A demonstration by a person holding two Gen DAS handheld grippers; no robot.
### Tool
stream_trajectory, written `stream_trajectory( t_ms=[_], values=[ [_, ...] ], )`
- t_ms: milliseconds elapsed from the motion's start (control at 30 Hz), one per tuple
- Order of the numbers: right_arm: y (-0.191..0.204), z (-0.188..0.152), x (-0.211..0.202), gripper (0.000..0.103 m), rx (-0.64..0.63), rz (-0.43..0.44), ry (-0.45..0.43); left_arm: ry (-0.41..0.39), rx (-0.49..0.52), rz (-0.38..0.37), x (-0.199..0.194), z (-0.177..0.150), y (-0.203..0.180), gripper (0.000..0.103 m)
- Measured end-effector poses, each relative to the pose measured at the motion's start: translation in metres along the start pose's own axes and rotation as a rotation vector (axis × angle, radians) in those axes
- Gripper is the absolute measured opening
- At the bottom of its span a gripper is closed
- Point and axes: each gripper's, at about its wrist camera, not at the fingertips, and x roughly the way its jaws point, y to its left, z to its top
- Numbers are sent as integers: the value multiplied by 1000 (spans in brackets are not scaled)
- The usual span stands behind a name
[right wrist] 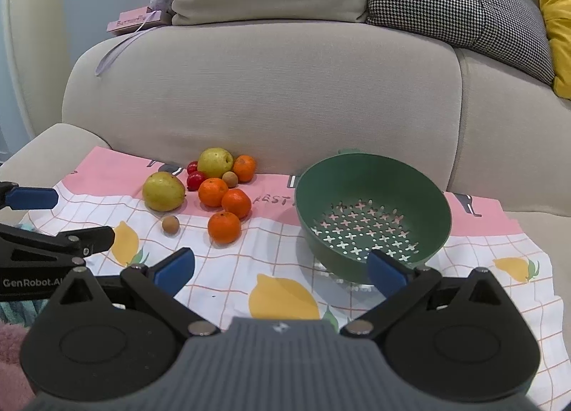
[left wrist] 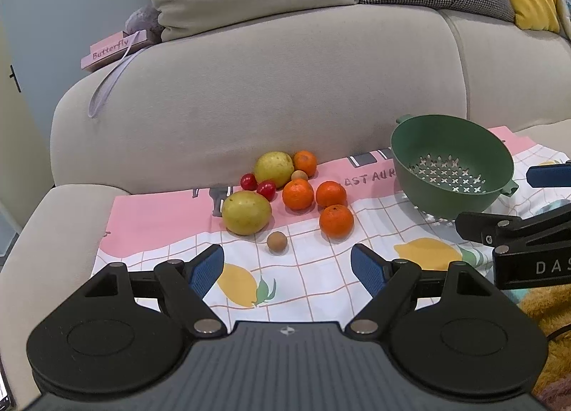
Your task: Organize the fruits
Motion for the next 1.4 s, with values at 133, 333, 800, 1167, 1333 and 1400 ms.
stream_trajectory(
  t_ms=[133,333,800,1167,1333,1400],
  values=[
    [0,-1,2,99,3,-1,5,2,1,0,1,0,-1,95],
    [0,-1,1,99,3,-2,5,6,1,-3,2,0,-3,95],
    [2,-3,5,99,-6,-17,26,18,-19,-9,5,-1,-1,95],
    [3,-4,6,99,-6,-31,40,28,-19,-14,7,-2,-4,95],
    [4,-4,8,99,-4,-35,47,28,-19,-14,7,-2,-4,95],
    [4,-4,9,99,-4,-36,49,30,-21,-14,9,-2,-4,95]
  ],
)
